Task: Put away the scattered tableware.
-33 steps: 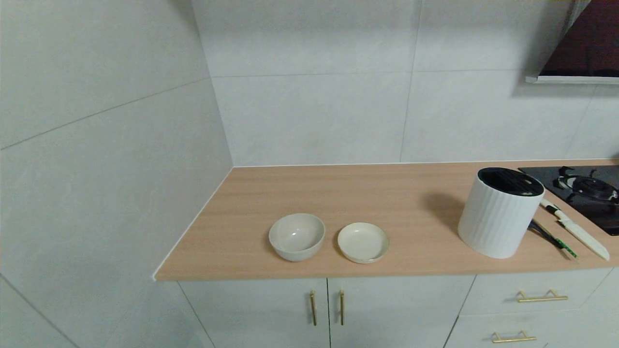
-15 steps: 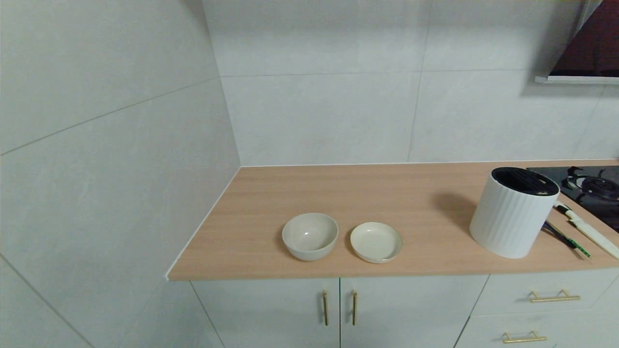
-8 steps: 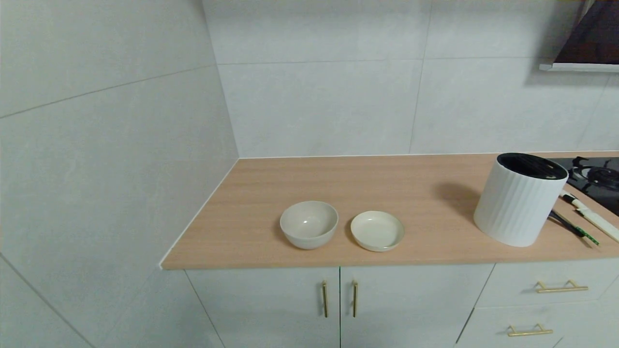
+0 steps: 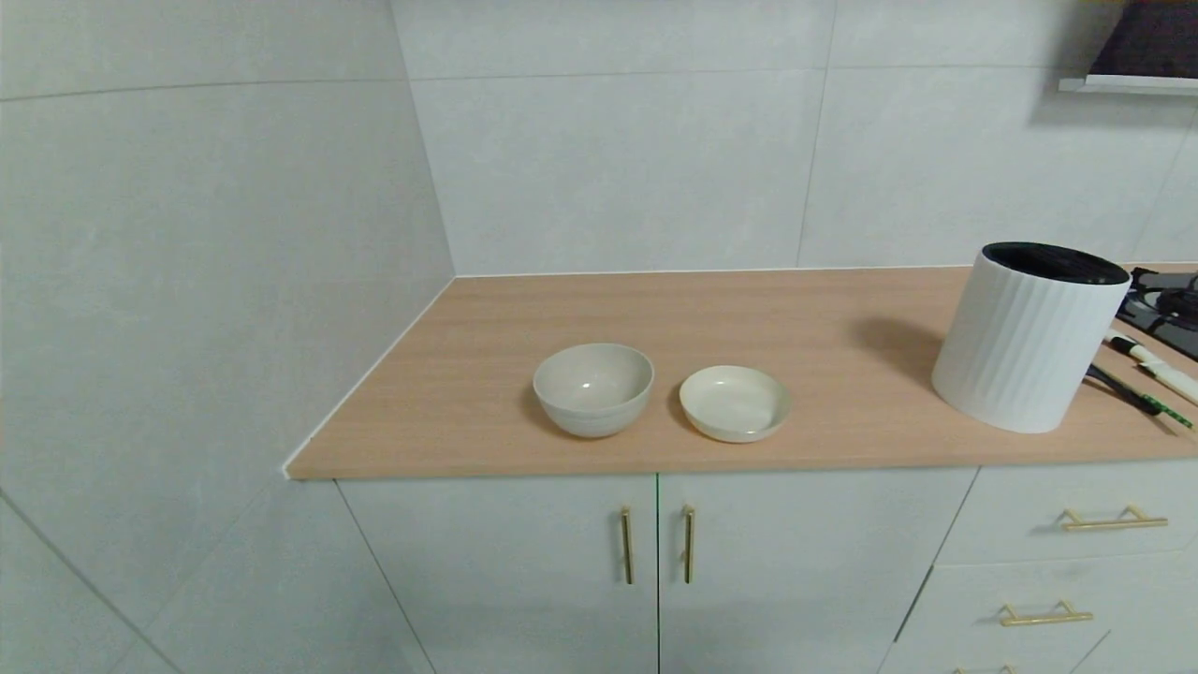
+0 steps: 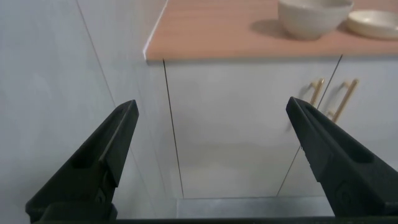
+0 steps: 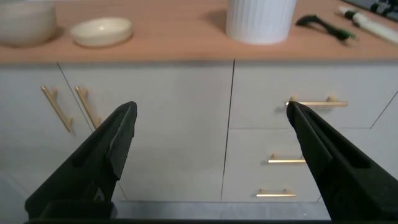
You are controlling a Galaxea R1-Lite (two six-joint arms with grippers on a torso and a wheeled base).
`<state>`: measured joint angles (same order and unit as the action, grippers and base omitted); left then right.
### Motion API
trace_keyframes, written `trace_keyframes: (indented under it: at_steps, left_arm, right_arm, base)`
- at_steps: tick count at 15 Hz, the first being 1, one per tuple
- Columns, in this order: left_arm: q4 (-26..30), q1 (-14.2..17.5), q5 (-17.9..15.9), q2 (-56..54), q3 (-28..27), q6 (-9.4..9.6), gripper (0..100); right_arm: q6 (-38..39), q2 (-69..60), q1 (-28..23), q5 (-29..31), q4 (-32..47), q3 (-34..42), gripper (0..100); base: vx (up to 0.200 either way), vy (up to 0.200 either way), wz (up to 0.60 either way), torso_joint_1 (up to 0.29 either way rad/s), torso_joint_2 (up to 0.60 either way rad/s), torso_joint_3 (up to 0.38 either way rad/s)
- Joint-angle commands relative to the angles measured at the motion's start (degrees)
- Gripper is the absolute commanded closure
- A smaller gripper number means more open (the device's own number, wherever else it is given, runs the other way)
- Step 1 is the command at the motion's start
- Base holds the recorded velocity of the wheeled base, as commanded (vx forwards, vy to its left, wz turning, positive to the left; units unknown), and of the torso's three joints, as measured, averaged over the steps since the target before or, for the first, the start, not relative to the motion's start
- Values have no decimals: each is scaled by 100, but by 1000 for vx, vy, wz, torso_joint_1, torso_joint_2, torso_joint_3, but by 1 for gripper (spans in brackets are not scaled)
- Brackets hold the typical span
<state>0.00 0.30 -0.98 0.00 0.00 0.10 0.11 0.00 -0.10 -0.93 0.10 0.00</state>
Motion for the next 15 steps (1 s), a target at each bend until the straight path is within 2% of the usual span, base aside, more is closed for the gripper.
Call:
trace_keyframes:
  at_steps: [1,15]
  left_arm:
    - [0,-4,1,0,0,-1,0]
    - [0,5,1,0,0,-1,0]
  right_arm:
    - [-2,0,1,-4,-1,0,0]
    - [7,9,1,-4,-1,0,0]
  base:
    - [0,0,0,-222,525,295]
    - [0,0,0,-190,490,296]
